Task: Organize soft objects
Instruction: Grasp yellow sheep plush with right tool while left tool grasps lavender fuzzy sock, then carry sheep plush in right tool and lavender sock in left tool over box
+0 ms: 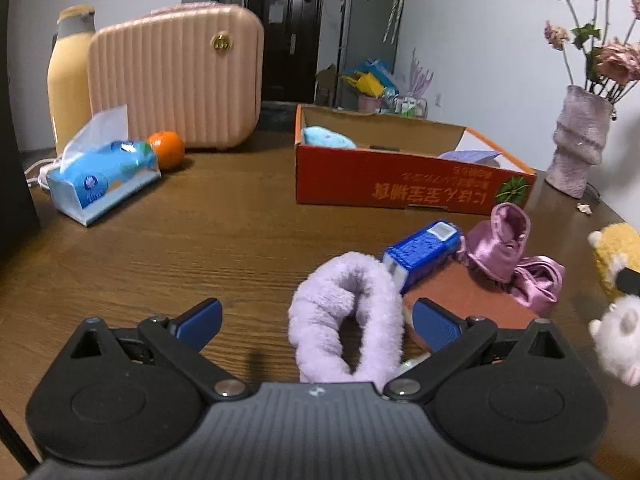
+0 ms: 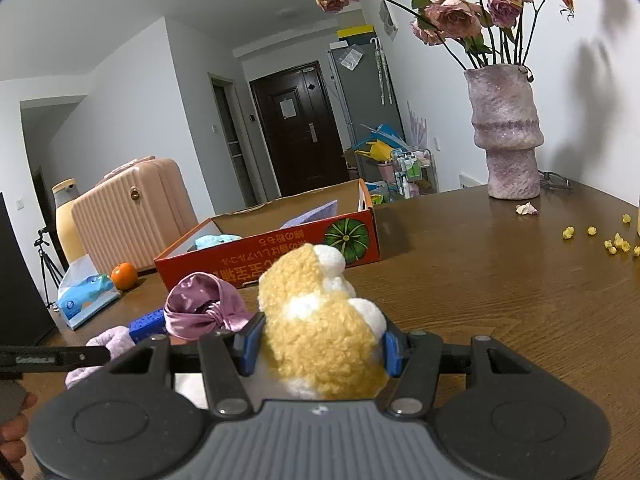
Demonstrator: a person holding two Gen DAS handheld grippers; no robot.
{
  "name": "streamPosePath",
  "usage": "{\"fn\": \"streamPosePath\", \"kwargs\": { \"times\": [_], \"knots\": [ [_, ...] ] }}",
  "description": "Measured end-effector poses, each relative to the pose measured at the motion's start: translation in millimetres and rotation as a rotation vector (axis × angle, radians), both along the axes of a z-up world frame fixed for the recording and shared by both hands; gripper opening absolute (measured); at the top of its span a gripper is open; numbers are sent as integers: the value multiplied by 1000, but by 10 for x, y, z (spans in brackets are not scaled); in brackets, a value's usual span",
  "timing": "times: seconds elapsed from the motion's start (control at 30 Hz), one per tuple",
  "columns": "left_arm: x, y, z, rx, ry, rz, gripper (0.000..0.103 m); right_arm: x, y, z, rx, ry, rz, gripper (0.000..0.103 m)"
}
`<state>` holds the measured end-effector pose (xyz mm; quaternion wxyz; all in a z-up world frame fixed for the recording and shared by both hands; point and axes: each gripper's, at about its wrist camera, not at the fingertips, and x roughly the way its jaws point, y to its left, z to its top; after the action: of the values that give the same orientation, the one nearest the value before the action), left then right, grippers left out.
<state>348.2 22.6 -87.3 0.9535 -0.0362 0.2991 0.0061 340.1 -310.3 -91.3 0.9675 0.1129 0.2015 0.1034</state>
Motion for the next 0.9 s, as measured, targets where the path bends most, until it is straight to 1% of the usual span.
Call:
{"fn": "streamPosePath", "kwargs": {
  "times": [0.1,0.13,0.17,0.2,0.27,0.3,0.33,0.37,0.43,0.53,0.7,0.9],
  "knots": [
    [110,47,-59,-7,28,11,102,9,9,-12,-4,7,-1,56],
    [148,61,-83,-6,39,10,98,14,15,-16,-5,10,-2,56],
    [180,78,-104,-10,52,4,90,17,18,-21,-6,12,-2,56],
    [201,95,-120,-21,66,-8,86,21,22,-24,-7,14,-3,56],
    [203,116,-127,-48,80,-41,66,27,27,-33,-10,17,-4,56],
    [187,109,-120,-54,79,-62,59,32,31,-37,-11,19,-3,56],
    [172,96,-119,-56,80,-84,47,32,30,-42,-12,20,-3,56],
    [168,76,-125,-60,89,-102,40,34,33,-46,-12,20,-2,56],
    [169,47,-164,-75,118,-128,33,38,37,-43,-13,19,-2,56],
    [125,36,-153,-77,108,-128,30,34,30,-43,-10,15,-1,56],
    [94,57,-134,-70,96,-95,29,23,26,-42,-6,6,5,56],
    [10,94,-29,-68,38,-69,29,-3,14,-34,2,-8,12,56]
  ]
}}
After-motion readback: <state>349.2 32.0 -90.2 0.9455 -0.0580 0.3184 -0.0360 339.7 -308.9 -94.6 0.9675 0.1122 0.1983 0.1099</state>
